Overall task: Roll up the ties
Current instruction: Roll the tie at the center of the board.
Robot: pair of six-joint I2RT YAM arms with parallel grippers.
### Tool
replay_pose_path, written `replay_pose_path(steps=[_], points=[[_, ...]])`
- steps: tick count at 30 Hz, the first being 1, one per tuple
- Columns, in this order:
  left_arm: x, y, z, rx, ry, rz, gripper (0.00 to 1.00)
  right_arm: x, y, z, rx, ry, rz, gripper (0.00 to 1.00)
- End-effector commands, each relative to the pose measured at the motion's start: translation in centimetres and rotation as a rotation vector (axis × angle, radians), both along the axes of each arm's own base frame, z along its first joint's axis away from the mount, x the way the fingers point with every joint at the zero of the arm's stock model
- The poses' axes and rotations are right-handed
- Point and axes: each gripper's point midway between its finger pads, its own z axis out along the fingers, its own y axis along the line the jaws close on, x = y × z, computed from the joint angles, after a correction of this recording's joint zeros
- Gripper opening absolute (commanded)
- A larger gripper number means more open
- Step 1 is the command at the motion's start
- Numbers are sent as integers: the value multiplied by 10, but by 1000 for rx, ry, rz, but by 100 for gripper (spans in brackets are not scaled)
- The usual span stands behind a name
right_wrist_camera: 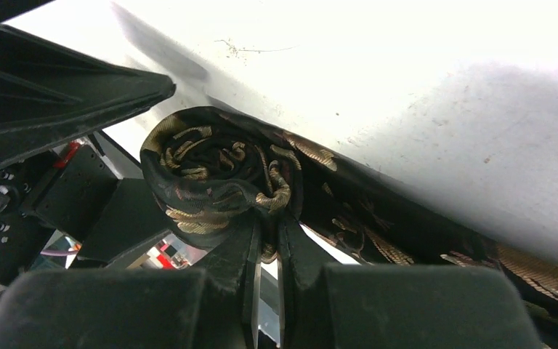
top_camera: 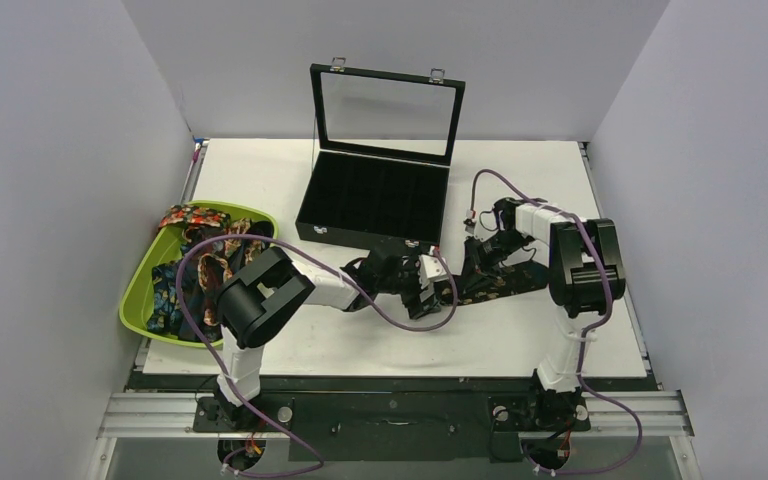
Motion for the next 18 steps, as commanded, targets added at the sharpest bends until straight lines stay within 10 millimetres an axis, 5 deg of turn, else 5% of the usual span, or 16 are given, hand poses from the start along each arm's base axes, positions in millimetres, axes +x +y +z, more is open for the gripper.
replay_pose_path(steps=[1,18], points=[[10,-17,36,-127,-68,14,85,21,-54,-54,-328,-78,42,0],[22,-55,32,-233,82,92,87,6,-60,-45,-457,-67,118,0]])
